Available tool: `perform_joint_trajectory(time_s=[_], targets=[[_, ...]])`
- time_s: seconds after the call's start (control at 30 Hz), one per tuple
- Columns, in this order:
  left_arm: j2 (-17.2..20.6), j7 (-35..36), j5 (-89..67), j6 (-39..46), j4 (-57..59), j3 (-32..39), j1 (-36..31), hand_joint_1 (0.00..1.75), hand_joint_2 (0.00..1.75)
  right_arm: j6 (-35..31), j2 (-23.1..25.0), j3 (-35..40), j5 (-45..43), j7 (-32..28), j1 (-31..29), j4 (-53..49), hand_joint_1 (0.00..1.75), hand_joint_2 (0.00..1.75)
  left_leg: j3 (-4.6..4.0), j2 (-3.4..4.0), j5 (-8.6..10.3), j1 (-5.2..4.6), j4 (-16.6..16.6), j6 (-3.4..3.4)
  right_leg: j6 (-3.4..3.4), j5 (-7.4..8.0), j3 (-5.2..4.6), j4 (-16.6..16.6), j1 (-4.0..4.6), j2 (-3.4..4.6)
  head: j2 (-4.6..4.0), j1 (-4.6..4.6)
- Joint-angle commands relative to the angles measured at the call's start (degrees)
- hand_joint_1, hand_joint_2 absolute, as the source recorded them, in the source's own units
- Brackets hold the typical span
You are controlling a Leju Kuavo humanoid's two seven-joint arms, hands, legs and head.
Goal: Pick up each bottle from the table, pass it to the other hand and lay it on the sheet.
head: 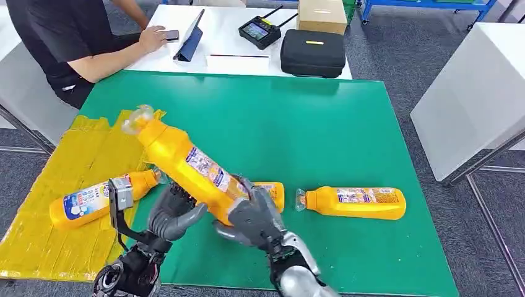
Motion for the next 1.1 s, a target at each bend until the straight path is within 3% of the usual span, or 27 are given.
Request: perform_joint_trajectory(time_s=[0.03, 0.3, 0.33, 0.47, 0.5, 0.67, 0.7, 0.9, 1.0, 1.03, 1.07, 1.1], targets=[[-1.53, 1.20, 1.07, -0.15, -0.95, 2.94, -1.22, 0.00, 1.75, 2.41, 3.86, 8.53, 1.65, 0.74, -4.20, 14.62, 1.75, 1.75, 0.34, 0.03, -0.11, 0.01, -0.03, 0.07, -0.33, -0.08, 0.29, -0.03, 0.05, 0.06, 0.00, 0.04], [-2.47, 2.35, 1.08, 2.17, -1.08, 5.12, -1.39, 0.00, 1.75, 3.36, 5.75, 15.01, 2.83, 0.24, -7.27, 18.13, 1.75, 1.75, 0.11, -0.03, -0.04, 0.03, -0.01, 0.03, -0.19, -0.04, 0.09, -0.01, 0.05, -0.01, 0.00, 0.04], [-2.54, 2.24, 0.93, 2.49, -1.31, 5.41, -1.22, 0.23, 1.75, 3.31, 5.76, 15.70, 2.19, 0.16, -8.01, 18.73, 1.75, 1.75, 0.22, -0.07, -0.09, 0.04, 0.01, 0.05, -0.31, -0.10, 0.19, 0.01, 0.07, -0.04, 0.00, 0.07], [-2.49, 2.24, 0.93, 2.49, -1.71, 5.50, -0.95, 0.23, 1.75, 3.11, 5.74, 16.00, 1.52, 0.01, -8.62, 19.37, 1.75, 1.75, 0.13, -0.04, -0.04, 0.01, -0.02, 0.04, -0.19, -0.05, 0.10, -0.01, 0.02, -0.02, 0.00, 0.02], [-2.49, 2.17, 0.75, 2.64, -1.72, 5.52, -0.96, 1.75, 1.75, 3.01, 5.66, 16.32, 1.22, -0.09, -8.87, 19.58, 1.75, 1.75, 0.22, -0.11, -0.08, 0.01, -0.01, 0.06, -0.28, -0.11, 0.20, 0.00, 0.04, -0.08, 0.00, 0.04], [-1.96, 1.39, 0.10, 3.54, -2.31, 5.94, -0.58, 1.75, 1.75, 1.75, 5.30, 18.18, -2.55, -0.53, -11.86, 22.07, 1.75, 1.75, 0.58, -0.19, -0.30, -0.03, 0.08, 0.17, -0.61, -0.33, 0.53, 0.11, 0.05, -0.12, 0.00, 0.02], [-1.96, 1.39, 0.10, 3.54, -2.31, 5.94, -0.58, 1.75, 1.75, 1.75, 5.30, 18.18, -2.55, -0.53, -11.86, 22.07, 1.75, 1.75, 0.28, -0.04, -0.11, -0.02, 0.01, 0.09, -0.31, -0.12, 0.23, 0.03, 0.02, -0.01, 0.00, 0.04], [-1.61, 0.57, -0.44, 4.71, -2.72, 6.42, 0.00, 1.75, 1.75, 1.04, 5.01, 19.46, -4.59, -0.91, -13.36, 23.11, 1.75, 1.75, 0.23, -0.16, -0.07, 0.01, -0.01, 0.08, -0.30, -0.12, 0.21, -0.01, 0.04, -0.13, 0.00, 0.04], [-1.21, -0.76, -6.17, 9.96, -3.29, 7.10, 0.72, 1.75, 1.75, -0.16, 4.55, 19.90, -6.92, -1.60, -15.40, 24.37, 1.75, 1.75, 0.13, -0.03, -0.04, 0.02, -0.01, 0.05, -0.19, -0.04, 0.09, -0.02, 0.04, -0.02, 0.00, 0.02], [-0.99, -1.11, -7.53, 10.81, -3.39, 7.34, 0.92, 1.75, 1.75, -0.45, 4.32, 20.01, -7.77, -1.79, -16.11, 24.67, 1.29, 1.75, 0.20, -0.10, -0.06, 0.01, -0.01, 0.08, -0.26, -0.09, 0.17, -0.01, 0.04, -0.08, 0.00, 0.04], [-0.53, -2.47, -13.19, 14.73, -3.43, 7.76, 1.14, 1.75, 1.75, -2.45, 3.83, 19.41, -8.44, -2.31, -17.04, 24.38, 0.00, 1.75, 0.12, -0.07, -0.02, 0.02, -0.02, 0.05, -0.19, -0.05, 0.08, -0.02, 0.04, -0.06, 0.00, 0.02], [-0.37, -2.60, -14.20, 15.36, -3.42, 8.44, 1.30, 1.75, 1.75, -2.13, 3.25, 19.26, -9.16, -1.92, -17.82, 24.11, 0.00, 0.00, 0.22, -0.09, -0.08, 0.01, 0.01, 0.08, -0.28, -0.10, 0.19, 0.01, 0.03, -0.07, 0.00, 0.02]])
